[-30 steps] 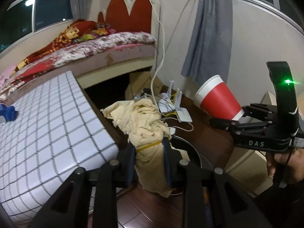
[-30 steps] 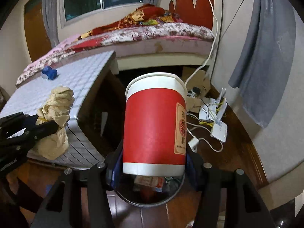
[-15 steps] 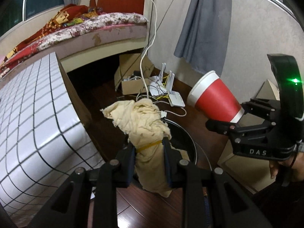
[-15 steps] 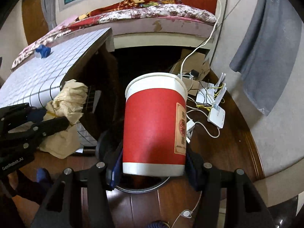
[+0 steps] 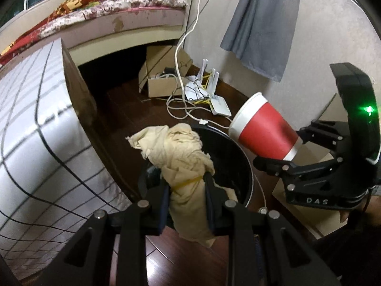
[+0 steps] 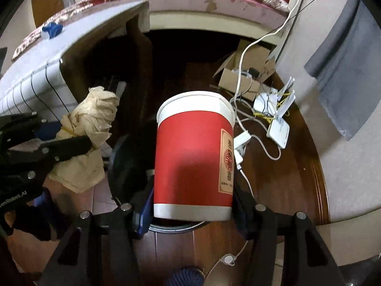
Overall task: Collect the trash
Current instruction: 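Open both tools to drop cloth and cup into the bin, then move both tools back over the mattress toward the blue items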
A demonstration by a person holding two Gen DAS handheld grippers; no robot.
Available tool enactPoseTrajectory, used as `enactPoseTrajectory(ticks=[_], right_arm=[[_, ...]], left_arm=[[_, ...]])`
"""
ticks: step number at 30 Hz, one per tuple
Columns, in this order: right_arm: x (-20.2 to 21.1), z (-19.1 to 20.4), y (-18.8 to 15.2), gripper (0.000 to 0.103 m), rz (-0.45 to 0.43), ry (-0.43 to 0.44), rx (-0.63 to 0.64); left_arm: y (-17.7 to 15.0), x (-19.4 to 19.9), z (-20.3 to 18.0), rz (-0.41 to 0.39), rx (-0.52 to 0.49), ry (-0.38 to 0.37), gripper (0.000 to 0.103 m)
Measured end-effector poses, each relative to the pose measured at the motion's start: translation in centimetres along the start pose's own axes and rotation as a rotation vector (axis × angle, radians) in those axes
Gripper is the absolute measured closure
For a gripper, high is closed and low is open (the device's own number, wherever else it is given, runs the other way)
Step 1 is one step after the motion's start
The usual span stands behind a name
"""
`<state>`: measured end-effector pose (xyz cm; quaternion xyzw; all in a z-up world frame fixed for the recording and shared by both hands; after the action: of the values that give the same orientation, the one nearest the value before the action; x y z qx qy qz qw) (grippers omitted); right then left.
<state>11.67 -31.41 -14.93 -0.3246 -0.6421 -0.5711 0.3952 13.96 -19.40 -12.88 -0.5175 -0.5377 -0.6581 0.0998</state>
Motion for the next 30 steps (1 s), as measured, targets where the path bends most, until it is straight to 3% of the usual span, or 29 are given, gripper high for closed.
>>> enactPoseTrajectory(ticks=[8,9,10,12,14,16,18,30], right_arm=[[-2.4,0.6,-0.7,0.044,0.055,0.004,0.035],[-2.8,0.6,-0.8,0.042,0.063,-0.001,0.044],[-3.4,0.5,-0.9,0.033,0.079,-0.016,0.052],[-4.4,-0.2,-1.4,0.011,0.109,-0.071,0.065],[-4.9,-0.8,-2.0,0.009,0.139,-0.096,0.065],[-4.9,-1.4,-2.2,0.007,0.144,-0.113,0.057],[-4.8,-1.6,-2.3,0.001,0.148,-0.111,0.047],[-3.9,-0.3,-1.2,0.001,0.112,-0.110,0.081]], left_arm=[[-0.3,-2.1,-0.2,0.051,-0.004,-0.050,0.070],[-0.4,-2.5,-0.4,0.063,-0.006,-0.067,0.063],[-0.6,-3.0,-0.4,0.078,-0.005,-0.059,0.040],[-0.7,-3.3,0.2,0.068,0.002,0.003,0.015],[-0.9,-3.1,1.0,0.055,0.025,0.034,0.014],[-1.4,-3.3,1.8,0.069,0.045,0.079,0.006],[-1.9,-3.2,2.2,0.072,0.049,0.115,0.004],[-2.2,-1.6,2.9,0.036,0.048,0.154,0.004]])
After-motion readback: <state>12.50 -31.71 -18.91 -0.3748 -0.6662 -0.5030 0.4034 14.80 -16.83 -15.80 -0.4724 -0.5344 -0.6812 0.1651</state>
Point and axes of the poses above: each gripper's, at about its wrist camera, not at the fingertips, and x roughly against the way its jaws point, z to its left, y to its top, the point moved 8 cm from there along -x, roughly the way its jaws point, and after that the axes turned 3 degrees about y, right-handed, at the moved point
